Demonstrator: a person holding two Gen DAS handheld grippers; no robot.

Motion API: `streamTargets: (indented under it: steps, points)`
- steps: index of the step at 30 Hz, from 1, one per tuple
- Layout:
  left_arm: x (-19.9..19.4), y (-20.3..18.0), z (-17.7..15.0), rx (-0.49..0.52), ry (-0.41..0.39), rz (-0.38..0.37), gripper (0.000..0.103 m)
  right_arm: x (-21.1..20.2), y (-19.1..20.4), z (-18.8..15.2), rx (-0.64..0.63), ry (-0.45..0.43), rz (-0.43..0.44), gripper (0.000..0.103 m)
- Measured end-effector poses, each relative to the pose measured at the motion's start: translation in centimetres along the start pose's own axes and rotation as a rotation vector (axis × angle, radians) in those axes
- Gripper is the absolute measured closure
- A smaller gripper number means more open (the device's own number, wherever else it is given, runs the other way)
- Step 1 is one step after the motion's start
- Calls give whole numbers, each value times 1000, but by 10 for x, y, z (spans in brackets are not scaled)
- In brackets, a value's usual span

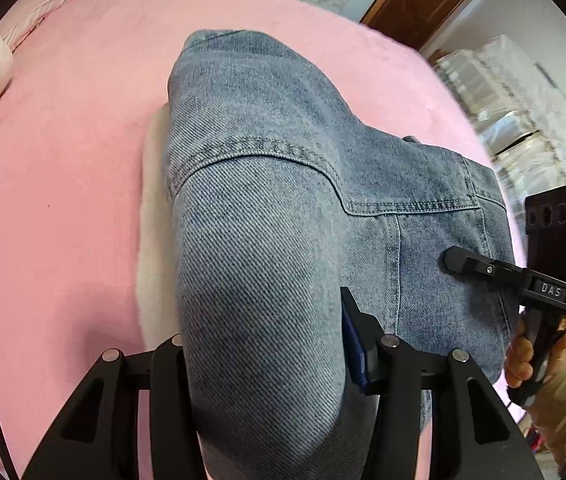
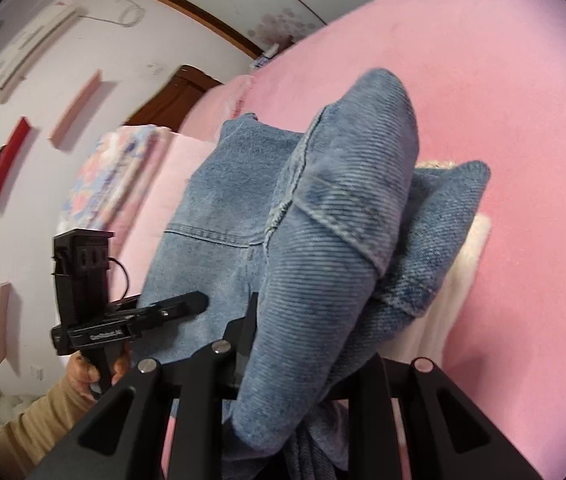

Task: Fold large clothes
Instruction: 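Lift the jacket stack with both tools and carry it onto the cream blanket, then lower the jacket onto the blanket and open both tools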

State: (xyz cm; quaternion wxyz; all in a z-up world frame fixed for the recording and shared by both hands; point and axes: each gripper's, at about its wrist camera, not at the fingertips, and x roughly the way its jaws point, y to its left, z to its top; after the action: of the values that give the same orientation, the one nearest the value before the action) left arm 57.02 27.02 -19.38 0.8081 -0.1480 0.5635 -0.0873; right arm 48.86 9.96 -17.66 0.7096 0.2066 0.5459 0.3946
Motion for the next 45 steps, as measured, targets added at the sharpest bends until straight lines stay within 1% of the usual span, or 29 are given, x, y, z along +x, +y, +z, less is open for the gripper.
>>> streamTargets:
  steps: [1, 3, 6, 7, 9, 10, 12, 15, 18, 19, 20, 21, 23, 24, 25, 27, 28, 29, 30, 31, 32, 33, 34, 36, 37, 38, 40, 42, 45]
  points:
    - [-1, 14, -13, -1, 3, 8, 54, 10, -5, 1, 4, 12, -19, 83]
    - [8, 16, -13, 9, -13, 19, 52, 22, -10, 0, -17, 16, -57, 83]
    - [14, 25, -17, -18, -38, -11, 44, 26, -19, 3, -20, -5, -64, 83]
    - [15, 27, -24, -18, -45, -13, 39, 27, -22, 3, -23, -7, -69, 83]
    - [21, 31, -29, 5, -52, -10, 35, 33, -27, 1, -31, 3, -106, 75]
    - [23, 30, -30, 16, -57, -7, 35, 33, -29, -1, -28, 9, -123, 72]
    - [22, 30, -32, 25, -61, -2, 35, 29, -31, -3, 3, 12, -119, 69]
    - [17, 25, -31, 23, -55, 30, 31, 13, -22, -6, 2, 0, -170, 69]
    - [-4, 15, -34, 10, -66, 86, 31, -1, -9, -11, -40, 18, -223, 66]
    - [-13, 11, -33, 16, -82, 110, 31, -9, -3, -16, -68, 12, -266, 65]
    - [-25, 6, -34, 26, -107, 135, 31, -18, 6, -22, -109, 3, -314, 64]
    - [-39, -1, -37, 38, -145, 170, 31, -24, 11, -27, -134, -6, -340, 64]
    - [-65, -18, -44, 65, -206, 222, 31, -40, 25, -40, -193, -54, -402, 64]
    - [-75, -28, -49, 75, -235, 207, 32, -47, 31, -46, -225, -81, -418, 64]
    - [-76, -42, -49, 80, -246, 191, 33, -53, 40, -53, -259, -111, -444, 64]
    - [-79, -58, -60, 89, -247, 158, 41, -59, 61, -67, -332, -159, -491, 66]
    - [-77, -62, -66, 89, -237, 154, 48, -60, 70, -74, -356, -181, -507, 67]
    - [-68, -75, -67, 87, -220, 156, 53, -58, 76, -79, -367, -188, -511, 69]
    - [-65, -70, -76, 83, -204, 167, 55, -53, 80, -81, -366, -185, -508, 73]
    - [-60, -66, -80, 72, -191, 175, 58, -46, 82, -86, -362, -169, -501, 84]
    - [-48, -62, -85, 38, -155, 179, 61, -40, 82, -88, -362, -155, -496, 90]
    - [-46, -54, -93, 22, -147, 184, 63, -35, 81, -91, -360, -139, -498, 90]
    - [-46, -50, -101, 12, -157, 197, 65, -25, 75, -94, -353, -125, -528, 92]
    - [-41, -49, -102, 1, -161, 203, 67, -7, 63, -95, -325, -87, -578, 100]
    - [-40, -47, -102, -10, -163, 199, 73, -4, 58, -96, -309, -77, -594, 103]
    - [-38, -45, -100, -18, -162, 201, 82, -2, 48, -95, -280, -67, -595, 103]
    - [-34, -38, -100, -29, -157, 205, 91, -1, 33, -95, -236, -58, -586, 103]
    - [-34, -30, -100, -62, -150, 183, 94, 1, 28, -94, -222, -49, -588, 103]
    - [-32, -28, -95, -52, -153, 198, 95, 5, 27, -91, -211, -46, -593, 103]
